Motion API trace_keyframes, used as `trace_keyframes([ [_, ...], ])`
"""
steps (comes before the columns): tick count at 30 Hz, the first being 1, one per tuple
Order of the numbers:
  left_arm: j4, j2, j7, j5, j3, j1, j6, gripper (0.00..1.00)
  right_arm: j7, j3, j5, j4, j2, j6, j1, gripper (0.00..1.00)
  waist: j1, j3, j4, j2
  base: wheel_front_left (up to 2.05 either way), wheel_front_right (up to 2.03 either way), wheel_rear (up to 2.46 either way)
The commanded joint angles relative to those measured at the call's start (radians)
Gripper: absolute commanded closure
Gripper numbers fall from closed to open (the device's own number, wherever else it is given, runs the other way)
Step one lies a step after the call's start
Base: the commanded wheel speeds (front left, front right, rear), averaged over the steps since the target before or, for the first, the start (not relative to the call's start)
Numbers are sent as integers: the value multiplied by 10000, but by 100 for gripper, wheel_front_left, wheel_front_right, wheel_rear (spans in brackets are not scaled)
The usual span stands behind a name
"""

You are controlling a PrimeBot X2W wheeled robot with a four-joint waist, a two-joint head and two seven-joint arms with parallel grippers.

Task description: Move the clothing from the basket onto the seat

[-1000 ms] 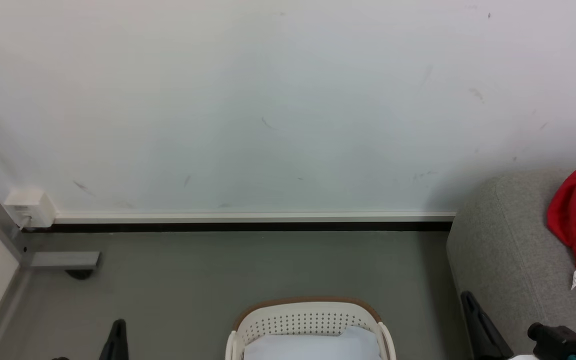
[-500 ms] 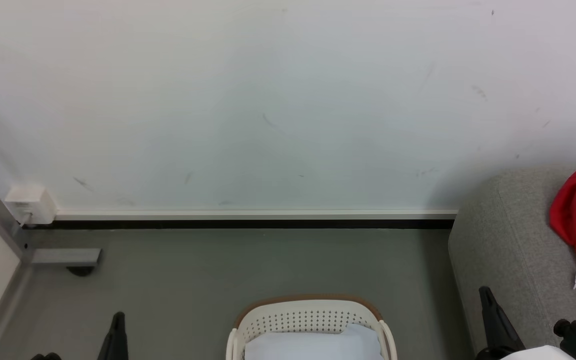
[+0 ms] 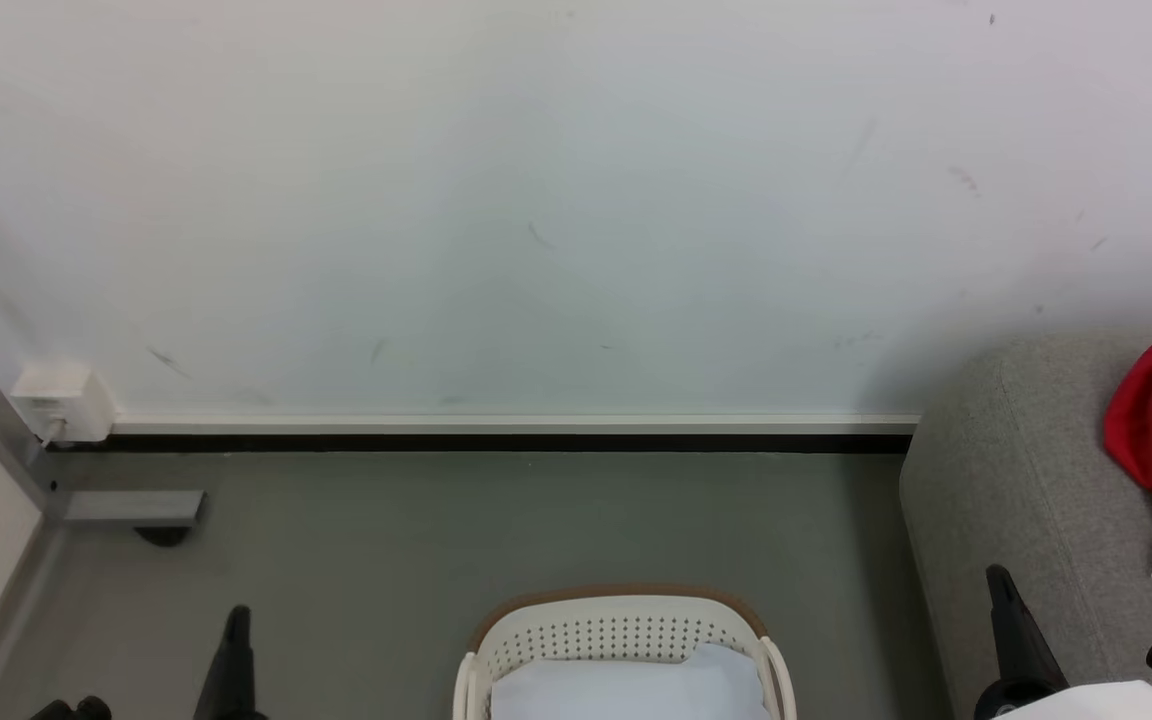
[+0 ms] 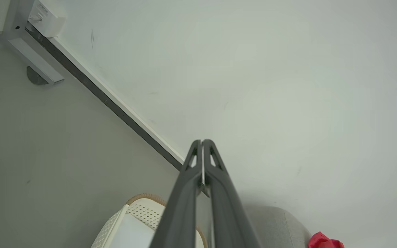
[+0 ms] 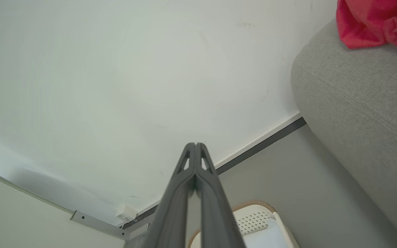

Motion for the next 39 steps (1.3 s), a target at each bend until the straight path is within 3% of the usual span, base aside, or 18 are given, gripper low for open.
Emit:
trace_keyframes([
  [1, -155, 56, 71, -425, 62, -236, -43, 100, 72, -141, 323, -181, -2, -7, -253, 100, 0, 8, 4, 0, 0, 0, 0],
  [39, -224, 26, 1142, -4256, 156, -660, -179, 100, 1139, -1245, 3644, -440, 187, -13, -328, 100, 0, 213, 101, 0, 0, 0, 0],
])
